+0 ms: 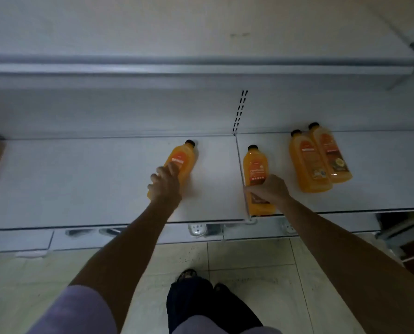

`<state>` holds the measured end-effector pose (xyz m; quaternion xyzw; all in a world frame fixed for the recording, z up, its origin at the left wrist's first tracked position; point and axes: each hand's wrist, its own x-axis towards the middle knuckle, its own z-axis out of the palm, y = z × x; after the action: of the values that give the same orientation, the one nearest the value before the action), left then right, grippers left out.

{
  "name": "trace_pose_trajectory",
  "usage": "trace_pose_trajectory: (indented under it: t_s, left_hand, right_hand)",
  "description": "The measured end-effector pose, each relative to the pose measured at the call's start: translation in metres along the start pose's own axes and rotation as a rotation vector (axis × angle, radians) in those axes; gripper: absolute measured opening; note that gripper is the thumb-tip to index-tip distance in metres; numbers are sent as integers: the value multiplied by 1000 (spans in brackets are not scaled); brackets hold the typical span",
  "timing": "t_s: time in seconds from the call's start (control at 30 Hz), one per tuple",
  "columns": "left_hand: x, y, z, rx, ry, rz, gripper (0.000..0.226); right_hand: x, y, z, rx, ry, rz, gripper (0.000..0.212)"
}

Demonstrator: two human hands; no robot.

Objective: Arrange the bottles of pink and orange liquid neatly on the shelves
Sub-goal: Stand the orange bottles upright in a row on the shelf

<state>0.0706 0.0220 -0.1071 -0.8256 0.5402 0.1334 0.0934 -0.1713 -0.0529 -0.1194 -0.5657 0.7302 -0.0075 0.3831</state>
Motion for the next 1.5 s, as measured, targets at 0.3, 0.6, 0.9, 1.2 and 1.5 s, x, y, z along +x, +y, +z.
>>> trace_pose_trajectory:
  t_s: [0.3,0.6,0.9,1.2,1.5]
  left_hand:
    - [-67,-60,-25,-1364,-138,-515,82]
    - [-124,-212,-40,-1613,-99,-553,66]
    - [-132,-394,-27,-1478,-59,-603,54]
    - [-82,-474,-21,-1322,-59,-573,59]
    - [12,-459,-16,-1014,-54,-307,56]
  right_hand:
    - [-54,-47,-3,55,-231,-145,58]
    - [-117,-183,101,83,-372,-316,59]
    - [-185,-282,252,-45,-445,-407,65]
    - [-193,-327,329,-29,-264,-319,75]
    - [-120,-405,352,-262,-110,-372,86]
